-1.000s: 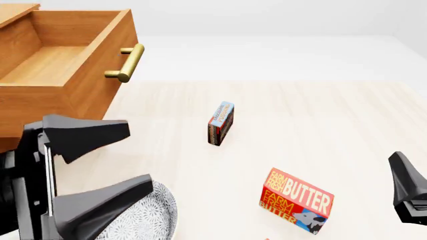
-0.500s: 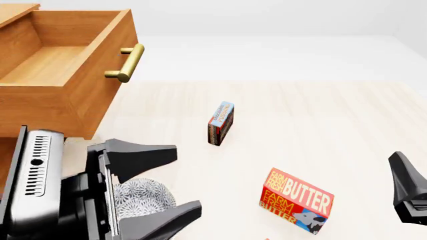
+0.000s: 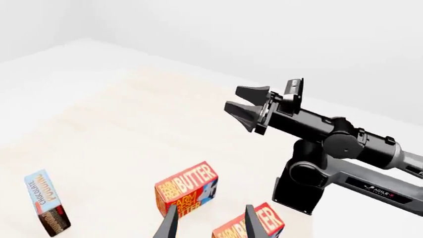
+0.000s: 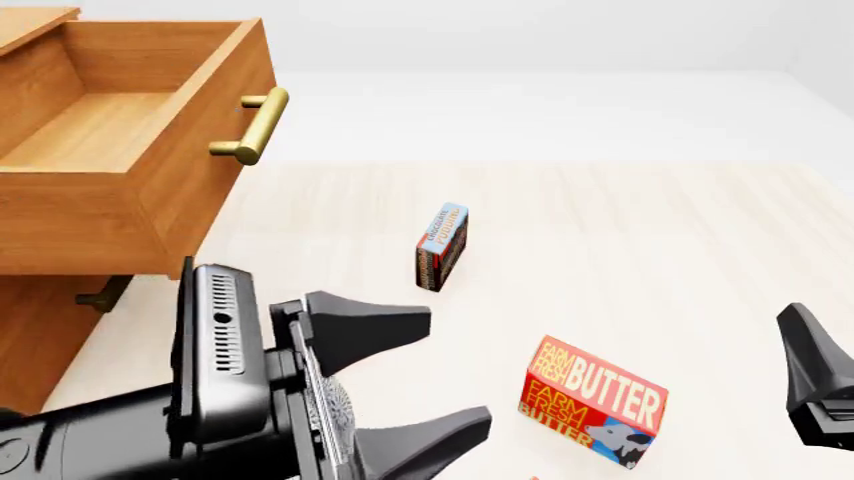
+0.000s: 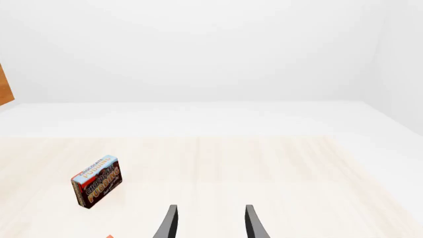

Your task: Put the chocolate pudding in the top drawer of the cabinet and close it.

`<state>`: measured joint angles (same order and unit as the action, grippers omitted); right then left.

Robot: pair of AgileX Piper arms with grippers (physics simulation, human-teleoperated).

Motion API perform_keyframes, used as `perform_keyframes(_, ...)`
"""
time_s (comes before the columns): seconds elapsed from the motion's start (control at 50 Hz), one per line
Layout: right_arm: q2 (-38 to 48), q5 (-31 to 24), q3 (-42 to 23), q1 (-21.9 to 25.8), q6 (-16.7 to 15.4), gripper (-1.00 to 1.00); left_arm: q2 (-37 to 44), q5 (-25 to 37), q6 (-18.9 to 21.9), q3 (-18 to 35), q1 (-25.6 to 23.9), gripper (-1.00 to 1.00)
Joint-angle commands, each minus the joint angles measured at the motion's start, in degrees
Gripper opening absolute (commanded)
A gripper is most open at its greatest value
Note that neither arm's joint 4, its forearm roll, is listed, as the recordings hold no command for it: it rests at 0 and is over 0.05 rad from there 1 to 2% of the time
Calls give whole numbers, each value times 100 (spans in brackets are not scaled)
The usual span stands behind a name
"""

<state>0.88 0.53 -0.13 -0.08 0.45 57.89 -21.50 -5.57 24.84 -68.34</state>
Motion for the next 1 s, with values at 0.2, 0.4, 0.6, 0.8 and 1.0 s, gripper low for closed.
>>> perform_keyframes(0.2,2,0,0,-1,-1,100,987,345,-296,716,332,100)
perform_keyframes(0.4,0,0,0,0,0,100,1338,445,-259,1021,511,100)
perform_keyframes(0.6,1,0,0,1,0,100,1539,925,-129,1337,1015,100)
perform_keyframes(0.8,-1,0,0,0,2,100,1615,1299,-30,1479,1363,100)
perform_keyframes(1.0,0,0,0,0,0,100,1717,1520,-20,1565,1532,100)
